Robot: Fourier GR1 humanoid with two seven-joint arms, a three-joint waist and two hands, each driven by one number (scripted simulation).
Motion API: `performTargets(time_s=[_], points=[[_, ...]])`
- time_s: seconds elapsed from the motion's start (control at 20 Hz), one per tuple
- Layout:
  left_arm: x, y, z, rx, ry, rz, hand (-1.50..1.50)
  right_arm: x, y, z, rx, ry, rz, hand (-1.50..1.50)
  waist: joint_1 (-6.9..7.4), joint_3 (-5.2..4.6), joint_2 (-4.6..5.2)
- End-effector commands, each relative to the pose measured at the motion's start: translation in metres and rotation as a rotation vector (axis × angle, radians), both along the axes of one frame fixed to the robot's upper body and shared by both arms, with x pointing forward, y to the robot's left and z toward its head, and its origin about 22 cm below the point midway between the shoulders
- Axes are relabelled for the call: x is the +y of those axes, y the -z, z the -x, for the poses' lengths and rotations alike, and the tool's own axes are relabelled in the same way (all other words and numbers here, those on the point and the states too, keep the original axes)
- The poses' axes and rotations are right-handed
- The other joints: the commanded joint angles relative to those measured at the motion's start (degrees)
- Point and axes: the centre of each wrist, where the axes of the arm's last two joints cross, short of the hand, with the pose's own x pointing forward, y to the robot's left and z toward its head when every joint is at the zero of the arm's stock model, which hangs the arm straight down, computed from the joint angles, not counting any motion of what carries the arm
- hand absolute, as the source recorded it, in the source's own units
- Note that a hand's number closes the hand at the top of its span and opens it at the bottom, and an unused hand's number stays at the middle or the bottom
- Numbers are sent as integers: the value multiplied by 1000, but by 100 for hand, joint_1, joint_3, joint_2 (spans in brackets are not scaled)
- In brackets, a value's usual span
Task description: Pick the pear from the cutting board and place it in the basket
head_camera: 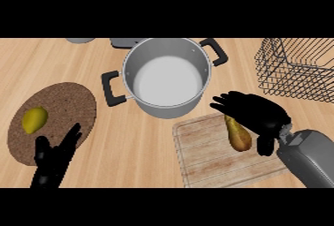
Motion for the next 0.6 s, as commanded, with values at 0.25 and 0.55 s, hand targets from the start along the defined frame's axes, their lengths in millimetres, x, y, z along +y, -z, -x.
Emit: performTargets(time_s=[0.25,0.55], points=[[14,15,1,71,-13,19,0,12,40,-4,-8,-15,13,-150,-2,-51,39],[-3,9,0,63,-5,-7,0,20,44,-10,14,16,141,-150,-1,-51,32]])
